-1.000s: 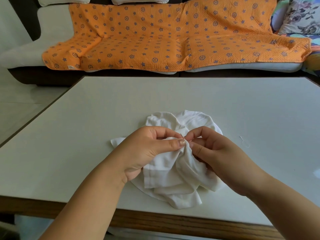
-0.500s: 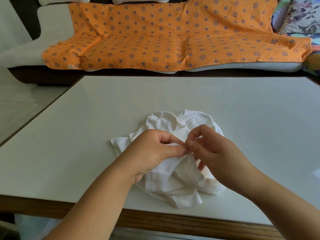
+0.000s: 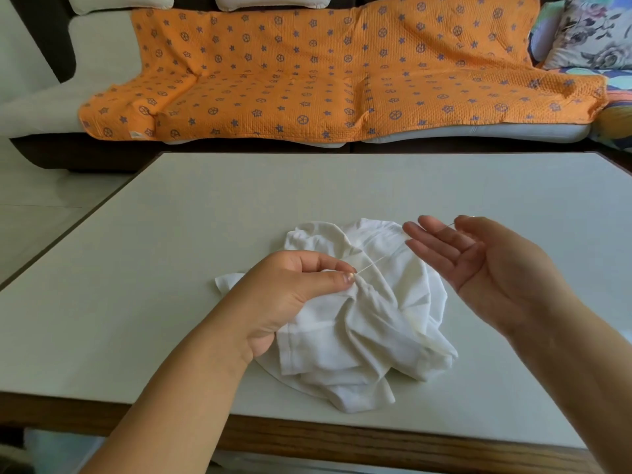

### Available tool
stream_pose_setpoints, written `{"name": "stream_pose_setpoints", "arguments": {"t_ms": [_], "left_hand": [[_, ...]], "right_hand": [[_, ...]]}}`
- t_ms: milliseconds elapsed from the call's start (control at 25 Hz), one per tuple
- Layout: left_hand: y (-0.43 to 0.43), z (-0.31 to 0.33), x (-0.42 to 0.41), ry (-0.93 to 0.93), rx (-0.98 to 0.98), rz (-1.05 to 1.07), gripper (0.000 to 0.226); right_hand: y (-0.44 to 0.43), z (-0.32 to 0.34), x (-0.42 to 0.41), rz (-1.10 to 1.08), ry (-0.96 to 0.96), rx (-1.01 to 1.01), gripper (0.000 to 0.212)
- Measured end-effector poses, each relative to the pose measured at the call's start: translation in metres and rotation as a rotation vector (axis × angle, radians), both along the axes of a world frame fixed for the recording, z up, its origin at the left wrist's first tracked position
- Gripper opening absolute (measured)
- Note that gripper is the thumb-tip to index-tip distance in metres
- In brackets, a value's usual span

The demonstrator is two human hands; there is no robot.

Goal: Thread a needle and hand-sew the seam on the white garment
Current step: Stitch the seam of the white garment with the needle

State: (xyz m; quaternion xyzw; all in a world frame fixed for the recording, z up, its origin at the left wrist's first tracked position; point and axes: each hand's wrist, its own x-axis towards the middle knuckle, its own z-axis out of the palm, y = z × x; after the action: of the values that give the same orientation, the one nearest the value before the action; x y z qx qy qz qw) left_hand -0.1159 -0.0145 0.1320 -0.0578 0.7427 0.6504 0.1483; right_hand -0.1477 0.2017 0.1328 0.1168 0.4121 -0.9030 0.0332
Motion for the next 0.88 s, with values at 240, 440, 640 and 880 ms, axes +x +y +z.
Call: {"name": "stream_pose_setpoints", "arguments": {"t_ms": [240,440,640,880], "left_hand": [[-0.003,0.003,0.002,-0.021,0.049,-0.003,0.01],[-0.011,0.004,0.0,-0.004,0.097,0.016,0.013],[-0.014,0.004,-0.001,-0.009,0.091,0.024,0.013],[-0.013,0.002,-0.002,-0.006,0.037,0.016,0.008]], "right_hand": [[0.012,-0.013,-0.013,-0.219,0.038,0.45,0.013],[0.018,-0.02,-0.02,-0.347,0.059,0.692,0.019],[0.012,-0.016,-0.017,-0.345,0.096,0.887,0.011],[-0.035,0.015,0.047,0.374,0.243,0.713,0.008]]}}
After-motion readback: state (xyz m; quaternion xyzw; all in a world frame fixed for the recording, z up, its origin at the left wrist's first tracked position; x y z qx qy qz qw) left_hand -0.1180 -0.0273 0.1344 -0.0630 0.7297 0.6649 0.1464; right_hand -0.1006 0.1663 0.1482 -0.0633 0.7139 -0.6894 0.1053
